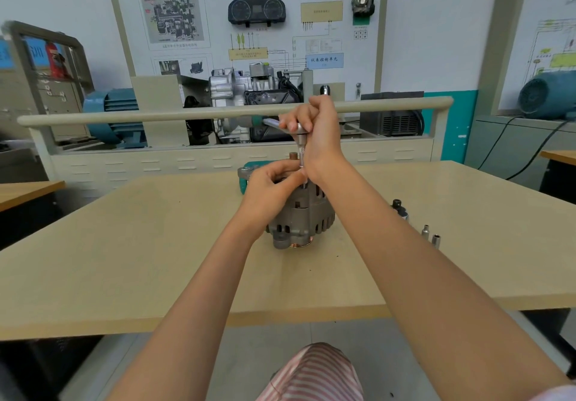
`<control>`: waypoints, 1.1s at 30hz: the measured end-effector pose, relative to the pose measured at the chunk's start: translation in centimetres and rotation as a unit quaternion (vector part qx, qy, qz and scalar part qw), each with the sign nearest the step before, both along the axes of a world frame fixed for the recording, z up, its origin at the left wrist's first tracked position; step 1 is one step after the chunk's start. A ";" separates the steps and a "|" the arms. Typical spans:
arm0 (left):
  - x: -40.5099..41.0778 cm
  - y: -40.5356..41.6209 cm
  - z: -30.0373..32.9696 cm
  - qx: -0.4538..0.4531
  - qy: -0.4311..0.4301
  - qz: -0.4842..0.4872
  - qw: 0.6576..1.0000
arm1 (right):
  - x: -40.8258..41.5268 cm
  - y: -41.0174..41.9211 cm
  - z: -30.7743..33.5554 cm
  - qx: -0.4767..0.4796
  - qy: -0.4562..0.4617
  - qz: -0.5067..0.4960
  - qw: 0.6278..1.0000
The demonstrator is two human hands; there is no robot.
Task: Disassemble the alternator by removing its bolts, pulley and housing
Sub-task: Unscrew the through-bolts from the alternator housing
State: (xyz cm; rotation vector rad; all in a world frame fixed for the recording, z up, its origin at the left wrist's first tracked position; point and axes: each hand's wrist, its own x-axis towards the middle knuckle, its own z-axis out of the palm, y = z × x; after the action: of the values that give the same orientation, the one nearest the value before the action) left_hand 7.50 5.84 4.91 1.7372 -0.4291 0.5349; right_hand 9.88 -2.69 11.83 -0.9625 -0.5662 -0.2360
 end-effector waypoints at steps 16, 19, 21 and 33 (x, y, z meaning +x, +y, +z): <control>-0.1 -0.1 0.0 -0.006 0.006 0.032 0.999 | -2.2 1.7 -3.0 -0.294 -0.193 -0.546 0.760; -0.1 -0.2 -0.1 0.004 -0.007 0.026 1.000 | -2.2 1.5 -1.8 -0.167 -0.154 -0.388 0.893; 0.0 -0.3 0.0 0.007 -0.010 0.017 1.000 | -2.0 0.9 -0.9 -0.066 -0.070 -0.261 0.961; 0.0 0.0 0.1 -0.007 0.010 0.009 1.000 | -0.3 0.4 -0.4 -0.024 -0.005 -0.091 0.996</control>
State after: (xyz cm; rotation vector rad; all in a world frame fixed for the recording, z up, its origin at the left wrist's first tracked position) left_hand 7.50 5.84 5.05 1.7326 -0.3958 0.5317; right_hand 9.55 -2.25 11.43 -1.0613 -0.4958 -0.3912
